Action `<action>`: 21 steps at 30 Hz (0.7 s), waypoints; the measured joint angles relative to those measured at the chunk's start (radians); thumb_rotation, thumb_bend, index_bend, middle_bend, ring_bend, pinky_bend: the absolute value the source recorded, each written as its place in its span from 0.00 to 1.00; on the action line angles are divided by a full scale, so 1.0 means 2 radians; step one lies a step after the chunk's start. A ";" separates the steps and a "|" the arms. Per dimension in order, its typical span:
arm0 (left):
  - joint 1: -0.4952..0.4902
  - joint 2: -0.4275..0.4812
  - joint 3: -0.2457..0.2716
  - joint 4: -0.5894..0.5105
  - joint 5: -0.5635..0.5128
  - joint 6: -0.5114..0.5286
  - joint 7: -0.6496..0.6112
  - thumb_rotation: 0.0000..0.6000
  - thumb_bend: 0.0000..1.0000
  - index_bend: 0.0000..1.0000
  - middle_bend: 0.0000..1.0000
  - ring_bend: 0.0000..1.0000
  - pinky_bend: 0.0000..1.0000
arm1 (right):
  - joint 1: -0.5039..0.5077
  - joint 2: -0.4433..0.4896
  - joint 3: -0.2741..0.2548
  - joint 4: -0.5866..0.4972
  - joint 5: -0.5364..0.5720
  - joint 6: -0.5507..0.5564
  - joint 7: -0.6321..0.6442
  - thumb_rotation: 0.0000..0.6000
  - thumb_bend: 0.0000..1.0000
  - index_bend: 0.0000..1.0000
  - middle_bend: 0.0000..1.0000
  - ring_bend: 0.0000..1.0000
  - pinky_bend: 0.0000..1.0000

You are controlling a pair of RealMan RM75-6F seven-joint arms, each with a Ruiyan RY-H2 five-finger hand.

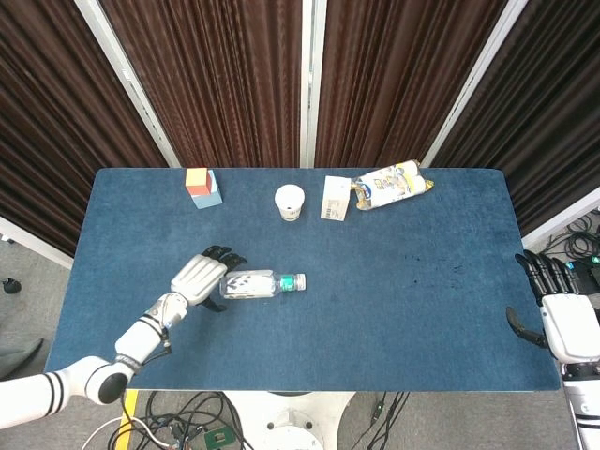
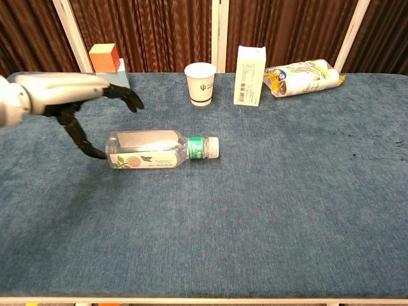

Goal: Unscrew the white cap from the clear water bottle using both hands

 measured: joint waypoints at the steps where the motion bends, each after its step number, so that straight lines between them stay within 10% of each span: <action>1: -0.004 -0.007 0.000 0.005 -0.011 -0.001 0.004 1.00 0.11 0.16 0.16 0.07 0.13 | 0.000 0.000 0.000 0.001 0.000 0.000 0.001 1.00 0.34 0.00 0.05 0.00 0.00; 21: -0.045 -0.113 0.013 0.091 -0.122 0.045 0.074 1.00 0.14 0.28 0.29 0.23 0.35 | -0.006 -0.003 -0.004 0.008 0.003 0.003 0.010 1.00 0.34 0.00 0.05 0.00 0.00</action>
